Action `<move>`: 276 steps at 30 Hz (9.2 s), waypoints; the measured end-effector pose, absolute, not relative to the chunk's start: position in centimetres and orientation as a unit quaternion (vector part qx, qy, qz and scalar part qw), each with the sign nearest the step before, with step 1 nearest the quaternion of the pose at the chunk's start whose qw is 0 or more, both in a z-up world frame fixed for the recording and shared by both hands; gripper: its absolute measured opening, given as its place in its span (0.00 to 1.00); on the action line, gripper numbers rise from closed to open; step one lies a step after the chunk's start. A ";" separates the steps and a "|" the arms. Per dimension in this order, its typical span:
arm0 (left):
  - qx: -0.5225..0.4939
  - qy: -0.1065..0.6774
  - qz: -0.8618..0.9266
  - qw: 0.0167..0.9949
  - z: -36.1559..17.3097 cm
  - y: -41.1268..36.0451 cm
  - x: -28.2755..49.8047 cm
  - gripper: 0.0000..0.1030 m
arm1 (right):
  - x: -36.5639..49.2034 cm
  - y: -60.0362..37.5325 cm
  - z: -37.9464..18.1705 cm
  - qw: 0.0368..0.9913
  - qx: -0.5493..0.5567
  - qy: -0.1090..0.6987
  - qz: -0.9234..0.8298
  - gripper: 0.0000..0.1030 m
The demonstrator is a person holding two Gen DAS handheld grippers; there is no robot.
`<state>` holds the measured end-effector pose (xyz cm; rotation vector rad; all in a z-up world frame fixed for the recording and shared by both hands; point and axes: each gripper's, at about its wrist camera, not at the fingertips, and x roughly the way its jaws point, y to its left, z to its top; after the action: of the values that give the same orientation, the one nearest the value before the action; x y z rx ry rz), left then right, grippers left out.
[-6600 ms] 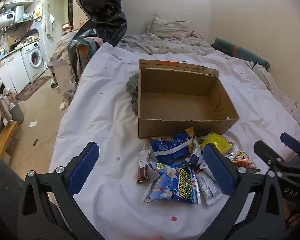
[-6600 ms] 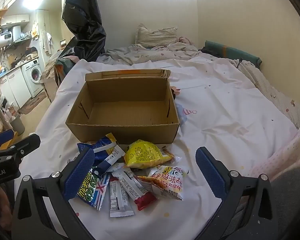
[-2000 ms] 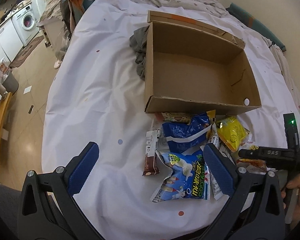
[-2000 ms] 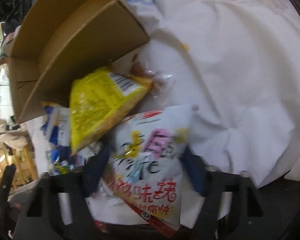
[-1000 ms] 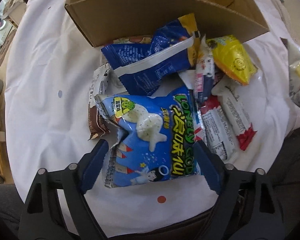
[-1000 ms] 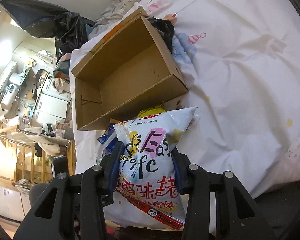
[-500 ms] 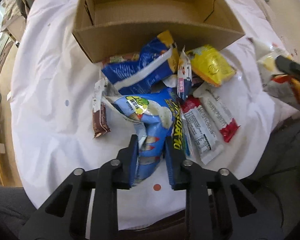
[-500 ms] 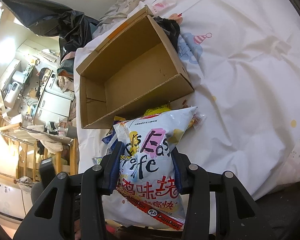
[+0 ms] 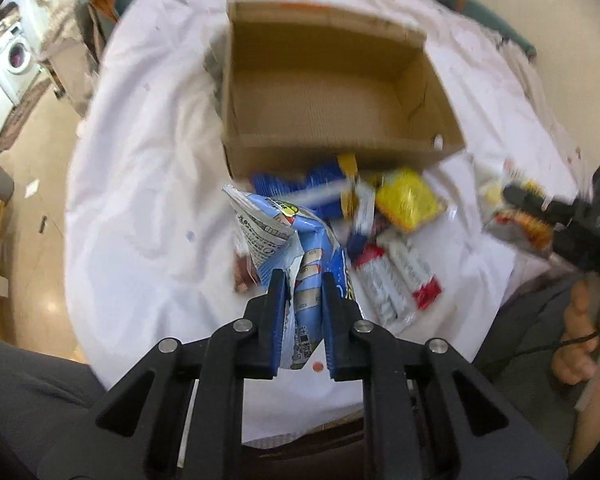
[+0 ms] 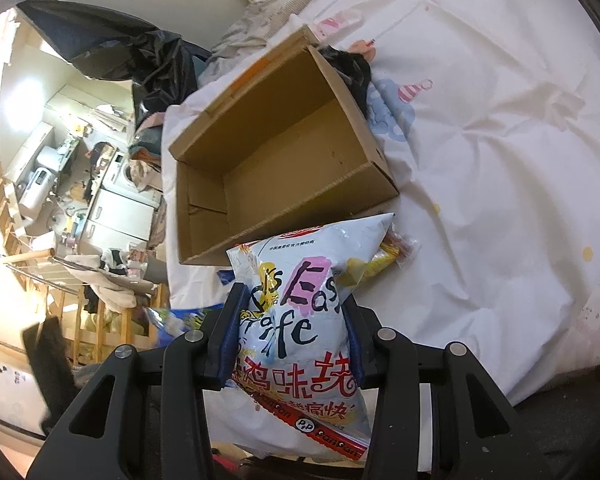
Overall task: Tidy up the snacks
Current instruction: 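Carry both bags over the cardboard box with both grippers, then open both grippers to drop the bags into the box, then withdraw, then grasp the brown-and-white bar wrapper with the left gripper, then grasp the white-and-red bar wrapper with the right gripper while the left holds its bar, then carry both bar wrappers over the box with both grippers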
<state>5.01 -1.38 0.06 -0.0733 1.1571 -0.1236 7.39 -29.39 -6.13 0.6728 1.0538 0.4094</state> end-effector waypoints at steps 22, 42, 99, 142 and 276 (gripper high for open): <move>-0.014 0.461 -0.062 0.885 5.1 -1.7 16.4 0.13 | 14.8 -28.5 -2.1 0.850 0.253 0.419 0.195 0.44; 0.003 0.493 -0.080 0.867 -2.1 -3.5 23.0 0.13 | 22.7 -23.4 -6.9 0.838 0.181 0.485 0.174 0.44; -0.001 0.470 -0.064 0.881 -2.8 -3.2 22.4 0.81 | 22.7 -22.9 -6.5 0.850 0.173 0.472 0.154 0.82; -0.059 0.422 -0.021 0.904 0.2 1.6 10.7 0.98 | 10.4 -25.3 -3.3 0.876 0.172 0.431 0.132 0.96; -0.075 0.426 0.031 0.901 3.0 3.0 14.3 0.14 | 13.3 -26.5 1.5 0.854 0.256 0.369 0.263 0.31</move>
<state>14.27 3.04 2.98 -0.1557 0.8822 0.0634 13.31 -26.54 1.46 0.5380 0.7763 0.5534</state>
